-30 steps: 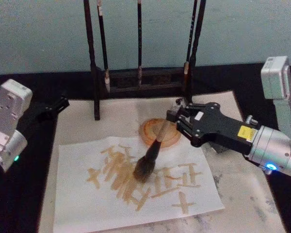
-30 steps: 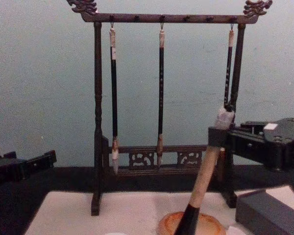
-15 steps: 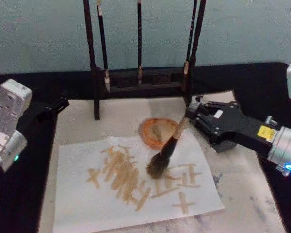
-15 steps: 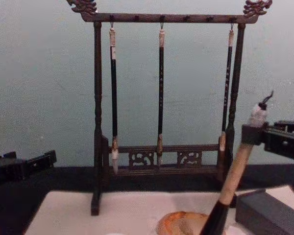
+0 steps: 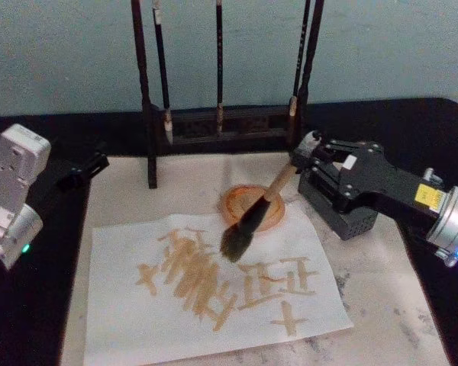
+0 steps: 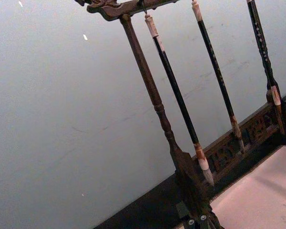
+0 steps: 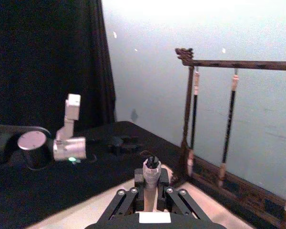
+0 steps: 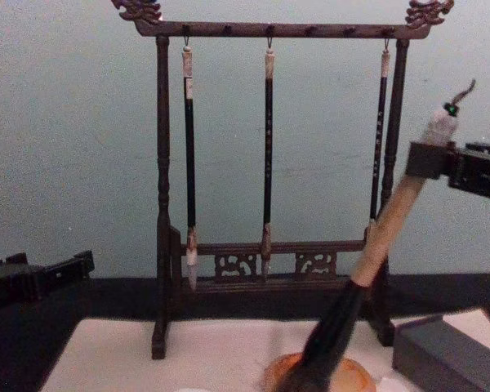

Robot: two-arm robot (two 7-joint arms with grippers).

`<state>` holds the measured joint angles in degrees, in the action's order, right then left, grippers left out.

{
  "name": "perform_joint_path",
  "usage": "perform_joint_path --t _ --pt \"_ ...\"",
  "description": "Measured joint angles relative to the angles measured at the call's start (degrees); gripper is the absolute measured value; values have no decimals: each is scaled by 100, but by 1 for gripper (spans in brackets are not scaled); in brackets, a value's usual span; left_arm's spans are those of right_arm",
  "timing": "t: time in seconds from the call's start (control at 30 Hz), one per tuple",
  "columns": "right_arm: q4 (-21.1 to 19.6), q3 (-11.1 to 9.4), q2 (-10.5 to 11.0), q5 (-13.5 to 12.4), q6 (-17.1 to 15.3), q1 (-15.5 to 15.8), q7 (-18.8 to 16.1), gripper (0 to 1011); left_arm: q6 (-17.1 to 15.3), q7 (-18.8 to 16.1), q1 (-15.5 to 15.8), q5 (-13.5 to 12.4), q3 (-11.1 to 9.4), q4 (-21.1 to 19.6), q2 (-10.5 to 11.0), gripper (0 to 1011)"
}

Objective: Pick up the brush from the inkstone, write on the paper, then place the brush back to its original position.

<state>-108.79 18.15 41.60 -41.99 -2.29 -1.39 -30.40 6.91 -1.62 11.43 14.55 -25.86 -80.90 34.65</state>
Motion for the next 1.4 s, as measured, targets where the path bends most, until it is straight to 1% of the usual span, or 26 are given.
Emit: perform_joint_path --t 0.13,0.27,0.53,0.77,0.87,1.07,1.2,1.27,1.3,1.33,1.4 --pt "54 145 -95 -49 12 -124 -106 170 0 0 0 0 0 0 0 1002" --pt "110 284 -155 -51 8 -218 -142 170 0 0 0 0 0 0 0 1002" --pt "305 580 -262 30 -51 -362 -172 170 0 0 0 0 0 0 0 1002" --pt "460 674 -282 46 -51 -358 -186 170 0 0 0 0 0 0 0 1002" --pt "509 672 -275 27 -41 -330 -187 170 0 0 0 0 0 0 0 1002" --pt "563 537 -189 -86 40 -173 -168 170 0 0 0 0 0 0 0 1002" --pt "546 344 -94 -223 136 -5 -148 170 0 0 0 0 0 0 0 1002" --pt "531 286 -65 -257 162 49 -134 170 0 0 0 0 0 0 0 1000" --pt "510 207 -26 -298 194 114 -120 170 0 0 0 0 0 0 0 1000" --pt "510 207 -26 -298 194 114 -120 170 0 0 0 0 0 0 0 1002" --pt "465 74 42 -363 254 245 -102 170 0 0 0 0 0 0 0 1002"
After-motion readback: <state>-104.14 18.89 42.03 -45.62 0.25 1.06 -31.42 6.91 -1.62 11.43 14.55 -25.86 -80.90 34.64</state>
